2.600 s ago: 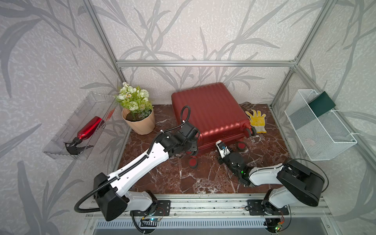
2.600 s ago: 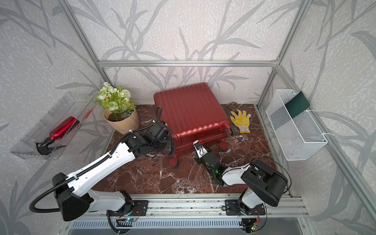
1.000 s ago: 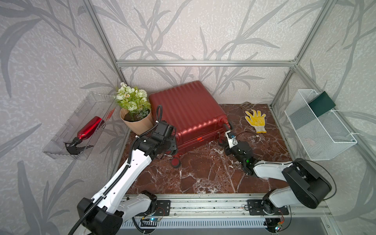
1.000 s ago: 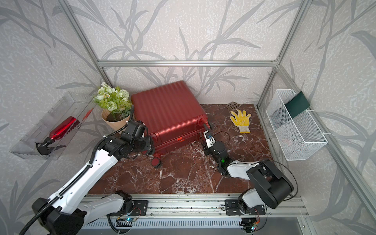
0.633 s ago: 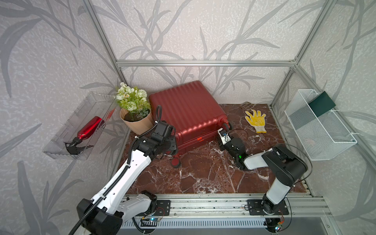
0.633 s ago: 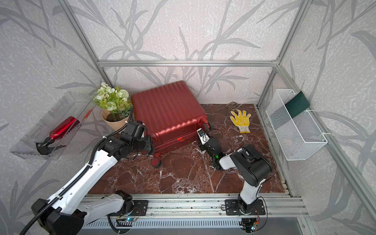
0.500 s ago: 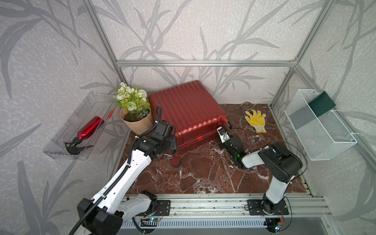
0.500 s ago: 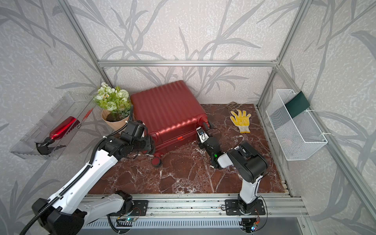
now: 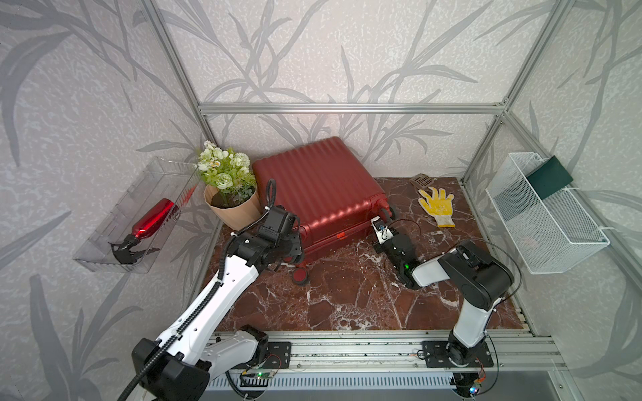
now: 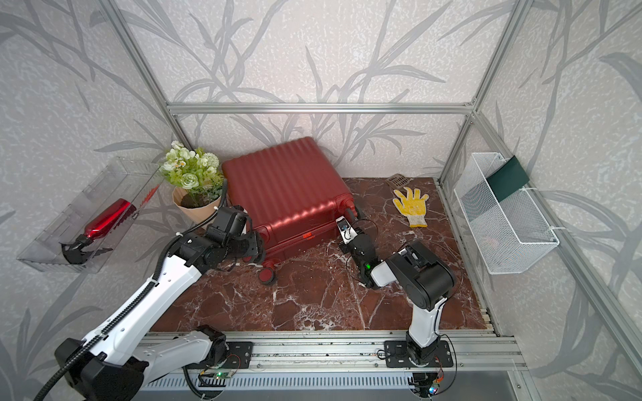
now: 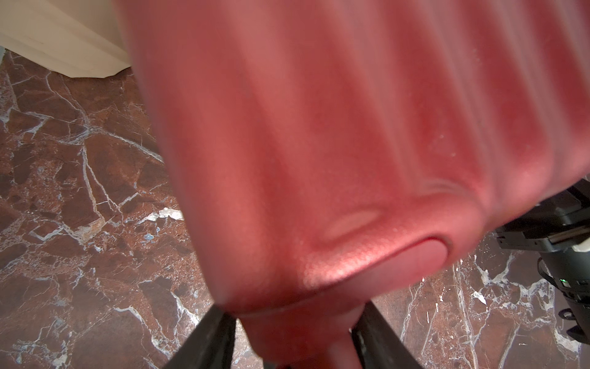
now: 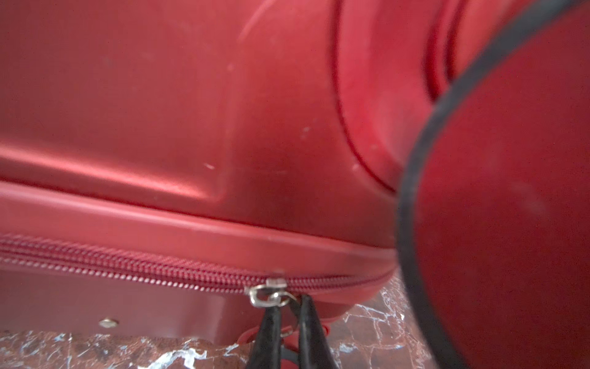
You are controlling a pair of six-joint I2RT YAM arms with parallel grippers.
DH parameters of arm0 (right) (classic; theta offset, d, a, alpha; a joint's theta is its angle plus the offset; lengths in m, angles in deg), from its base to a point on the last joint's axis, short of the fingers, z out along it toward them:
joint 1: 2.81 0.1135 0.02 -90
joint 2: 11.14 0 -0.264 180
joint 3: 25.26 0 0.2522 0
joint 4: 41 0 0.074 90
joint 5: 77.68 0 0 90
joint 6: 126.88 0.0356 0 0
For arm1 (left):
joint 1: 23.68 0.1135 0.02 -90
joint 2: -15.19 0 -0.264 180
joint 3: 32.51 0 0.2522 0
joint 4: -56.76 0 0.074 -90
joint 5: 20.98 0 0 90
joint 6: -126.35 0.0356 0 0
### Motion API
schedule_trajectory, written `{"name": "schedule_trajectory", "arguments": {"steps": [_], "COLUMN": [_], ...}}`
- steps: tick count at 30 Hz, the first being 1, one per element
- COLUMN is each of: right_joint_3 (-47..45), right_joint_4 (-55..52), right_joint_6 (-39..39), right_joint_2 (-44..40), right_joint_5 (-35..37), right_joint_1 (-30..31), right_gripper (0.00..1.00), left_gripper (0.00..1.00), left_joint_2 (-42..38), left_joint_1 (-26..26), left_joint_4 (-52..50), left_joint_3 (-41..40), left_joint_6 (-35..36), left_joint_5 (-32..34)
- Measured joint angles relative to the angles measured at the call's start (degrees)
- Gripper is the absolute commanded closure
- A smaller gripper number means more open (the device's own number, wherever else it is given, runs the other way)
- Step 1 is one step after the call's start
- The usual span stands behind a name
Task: Open the suitcase zippers
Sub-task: Adjust the suitcase at the center of the board.
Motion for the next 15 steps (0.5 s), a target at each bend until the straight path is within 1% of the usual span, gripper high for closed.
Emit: {"name": "schedule_trajectory", "arguments": {"steps": [7,12,15], "right_joint_3": [-5.11,-7.37,-9.64], "right_joint_4": [5.68,5.68,4.13], "right_joint_6": [1.42,3.32,3.78], "right_joint_2": [-1.05,-3.06,-6.21], "right_joint_5": [4.79,8.81,11.06], "right_joint_1": [1.97,2.54,3.43], "right_gripper": [1.0,1.0,1.0], "left_gripper": [0.99,0.99,0.99], "left_joint_2": [0.85,1.79,2.34], "left_joint_1": [-0.26,-0.57,-0.79], "left_joint_4": [-0.92,-1.14,-1.2], "left_joint_3": [0.76,1.51,1.95], "left_joint_6": [1.31,2.4,3.43], "left_joint_5": [0.07,-0.24,-0.26]}}
